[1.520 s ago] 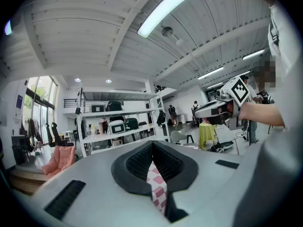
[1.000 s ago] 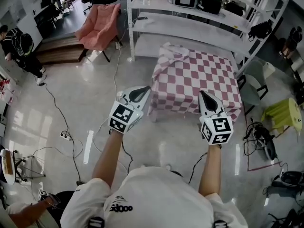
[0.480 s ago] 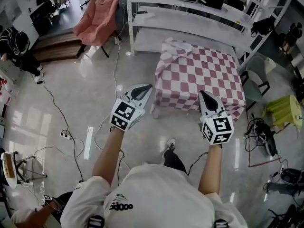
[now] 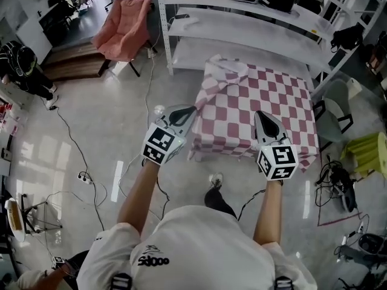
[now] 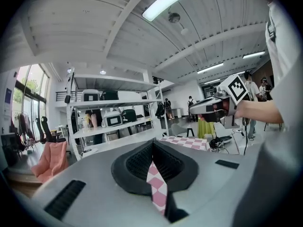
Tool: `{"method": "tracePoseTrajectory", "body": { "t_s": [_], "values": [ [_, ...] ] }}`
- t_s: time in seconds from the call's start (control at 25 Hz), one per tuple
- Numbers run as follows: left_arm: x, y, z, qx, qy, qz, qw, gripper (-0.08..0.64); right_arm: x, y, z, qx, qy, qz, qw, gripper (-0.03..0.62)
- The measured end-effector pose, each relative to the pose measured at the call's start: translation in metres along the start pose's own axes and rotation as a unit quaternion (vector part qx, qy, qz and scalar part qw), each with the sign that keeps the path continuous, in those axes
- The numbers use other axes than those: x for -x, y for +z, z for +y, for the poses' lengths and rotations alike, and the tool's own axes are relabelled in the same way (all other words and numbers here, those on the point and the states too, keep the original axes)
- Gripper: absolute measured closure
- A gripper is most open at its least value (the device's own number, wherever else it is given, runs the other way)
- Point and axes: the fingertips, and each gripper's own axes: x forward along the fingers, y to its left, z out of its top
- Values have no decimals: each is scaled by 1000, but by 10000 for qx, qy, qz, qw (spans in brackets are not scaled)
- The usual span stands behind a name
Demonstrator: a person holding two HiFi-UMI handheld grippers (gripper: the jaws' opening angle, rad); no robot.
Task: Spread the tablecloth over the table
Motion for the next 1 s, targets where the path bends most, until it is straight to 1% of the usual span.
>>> {"method": "tracePoseTrajectory", "body": {
  "t_s": [0.12, 0.2, 0.4, 0.56, 0.64, 0.88, 1.0],
  "values": [
    [-50, 15, 22, -5, 103, 11, 9999, 532, -36, 8, -44, 0, 91, -114, 9999, 577],
    [-84, 25, 36, 14, 161, 17, 9999, 532, -60, 12, -74, -105, 165, -187, 9996, 577],
    [-157, 33, 64, 121, 260, 49, 9996, 532, -109, 6, -138, -222, 229, -81, 9995, 577],
    [-205, 28, 78, 258, 320, 169, 9990, 532, -139, -9, -168, -212, 500, 71, 9985, 577],
    [-227, 24, 81, 295, 293, 253, 9988, 532, -150, -17, -182, -216, 556, 120, 9981, 577],
    [-284, 6, 91, 332, 34, 500, 9982, 532, -179, -35, -209, -284, 564, 235, 9977, 577],
    [-311, 0, 98, 394, -128, 513, 9978, 531, -190, -43, -218, -306, 488, 319, 9978, 577]
  ]
}}
